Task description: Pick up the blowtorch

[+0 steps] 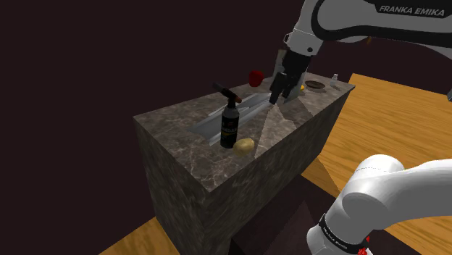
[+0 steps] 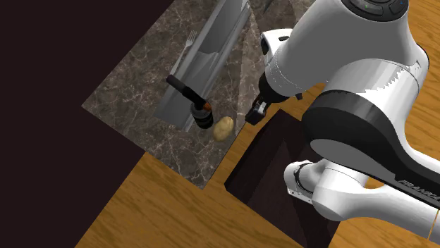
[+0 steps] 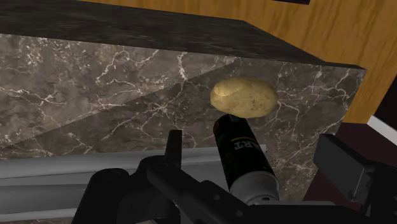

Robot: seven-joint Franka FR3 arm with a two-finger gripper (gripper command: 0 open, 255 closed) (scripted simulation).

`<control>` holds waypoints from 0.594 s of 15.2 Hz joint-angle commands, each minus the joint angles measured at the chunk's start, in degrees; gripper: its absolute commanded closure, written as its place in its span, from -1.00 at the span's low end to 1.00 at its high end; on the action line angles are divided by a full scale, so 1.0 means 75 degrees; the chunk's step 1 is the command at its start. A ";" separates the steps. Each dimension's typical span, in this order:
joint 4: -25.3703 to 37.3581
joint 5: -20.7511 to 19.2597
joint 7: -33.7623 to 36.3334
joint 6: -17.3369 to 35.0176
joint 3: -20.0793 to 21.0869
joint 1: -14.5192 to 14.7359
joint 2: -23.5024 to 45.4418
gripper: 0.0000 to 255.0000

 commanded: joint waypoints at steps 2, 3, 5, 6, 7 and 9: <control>0.0215 0.0031 0.0182 0.0057 0.0126 0.0008 0.0316 -1.00; 0.0442 0.0055 0.0362 0.0105 0.0249 0.0012 0.0635 -1.00; 0.0929 0.0077 0.0722 0.0171 0.0483 0.0009 0.1279 -1.00; 0.1189 0.0075 0.0902 0.0189 0.0594 0.0002 0.1604 -1.00; 0.1460 0.0064 0.1083 0.0196 0.0700 -0.0003 0.1932 -1.00; 0.2038 0.0019 0.1445 0.0179 0.0905 -0.0021 0.2594 -1.00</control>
